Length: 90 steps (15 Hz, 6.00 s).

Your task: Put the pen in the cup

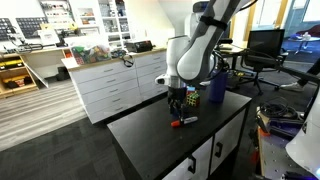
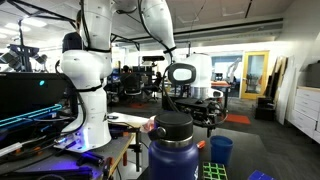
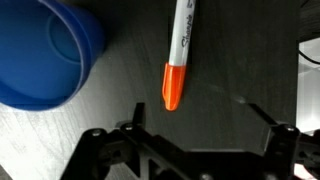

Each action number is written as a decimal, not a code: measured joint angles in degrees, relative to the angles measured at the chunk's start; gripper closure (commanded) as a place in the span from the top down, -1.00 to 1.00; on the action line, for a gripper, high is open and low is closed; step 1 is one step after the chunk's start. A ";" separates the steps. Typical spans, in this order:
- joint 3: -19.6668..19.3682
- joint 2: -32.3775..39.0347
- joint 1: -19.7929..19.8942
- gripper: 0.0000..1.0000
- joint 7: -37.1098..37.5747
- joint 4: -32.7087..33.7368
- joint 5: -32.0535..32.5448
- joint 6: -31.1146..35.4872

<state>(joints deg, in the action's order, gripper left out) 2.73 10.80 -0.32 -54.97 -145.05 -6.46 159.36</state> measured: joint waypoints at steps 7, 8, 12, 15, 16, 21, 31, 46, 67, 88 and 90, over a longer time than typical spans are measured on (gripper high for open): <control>1.62 3.25 2.60 1.00 -0.81 1.56 0.43 0.80; 1.80 3.69 2.85 1.00 -0.93 1.77 0.46 0.91; 2.47 5.05 3.70 1.00 -1.11 2.21 0.81 1.54; 2.99 5.72 4.33 1.00 -1.19 2.30 1.23 1.95; 3.05 6.02 4.44 1.00 -1.22 2.40 1.36 2.08; 3.59 6.94 5.27 1.00 -1.51 2.63 1.65 2.22; 4.60 7.87 6.78 -0.55 -2.31 3.40 1.70 2.82; 5.22 7.80 7.27 -0.87 -0.84 4.17 1.94 3.44; 7.58 3.25 7.80 -0.87 4.30 7.22 -3.17 5.18; 7.64 -5.14 8.07 -0.87 4.49 10.86 -23.30 7.45; 7.68 -5.91 8.07 -0.87 0.68 10.80 -28.12 7.74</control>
<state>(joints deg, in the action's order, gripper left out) 10.42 4.90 7.76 -54.29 -134.25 -34.58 167.10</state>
